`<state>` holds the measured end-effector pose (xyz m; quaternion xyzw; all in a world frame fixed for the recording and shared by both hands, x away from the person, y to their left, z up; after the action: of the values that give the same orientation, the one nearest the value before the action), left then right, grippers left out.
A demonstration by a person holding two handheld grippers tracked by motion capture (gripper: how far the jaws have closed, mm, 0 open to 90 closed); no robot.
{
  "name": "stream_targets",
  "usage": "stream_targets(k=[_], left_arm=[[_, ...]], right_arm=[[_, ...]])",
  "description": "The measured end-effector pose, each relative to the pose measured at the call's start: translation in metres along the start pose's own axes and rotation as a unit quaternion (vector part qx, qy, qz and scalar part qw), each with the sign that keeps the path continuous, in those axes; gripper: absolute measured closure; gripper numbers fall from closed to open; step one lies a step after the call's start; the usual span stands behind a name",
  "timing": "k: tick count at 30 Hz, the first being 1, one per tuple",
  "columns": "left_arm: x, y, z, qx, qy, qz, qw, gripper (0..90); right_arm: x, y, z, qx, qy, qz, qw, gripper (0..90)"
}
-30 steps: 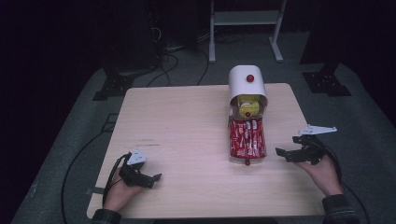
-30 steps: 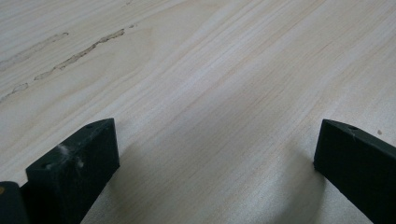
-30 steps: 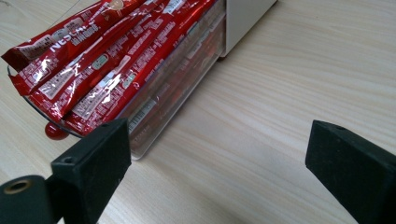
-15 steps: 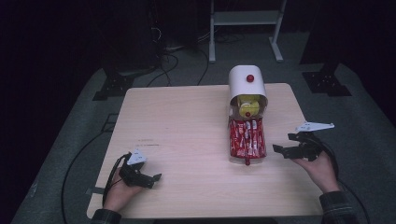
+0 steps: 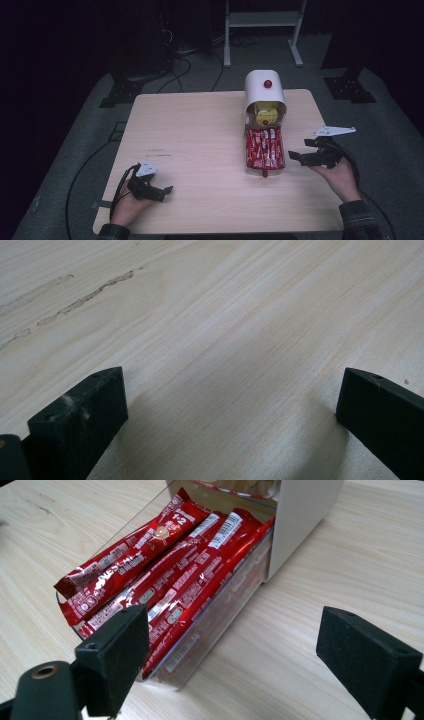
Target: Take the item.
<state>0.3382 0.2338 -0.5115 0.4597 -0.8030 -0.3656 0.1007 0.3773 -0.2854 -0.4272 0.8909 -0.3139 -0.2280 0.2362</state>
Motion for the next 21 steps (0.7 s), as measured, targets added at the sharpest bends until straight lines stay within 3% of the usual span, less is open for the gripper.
stream_targets(k=[21], left_arm=[[0.0, 0.0, 0.0, 0.0, 0.002, -0.001, 1.0, 0.0]], right_arm=[[-0.009, -0.013, -0.018, 0.002, 0.013, -0.019, 0.9997, 13.7]])
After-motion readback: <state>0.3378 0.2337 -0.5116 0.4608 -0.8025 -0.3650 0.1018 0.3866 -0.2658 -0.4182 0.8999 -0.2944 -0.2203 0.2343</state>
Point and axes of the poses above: each handheld gripper's, and its own axes: y roughly backward along the jaws, z roughly out of its underside, x roughly to its right, the point moved 4 cm from there along -y, roughly forward along the jaws, and after that the axes turned 13 degrees about -z, right-handed, at the moved point
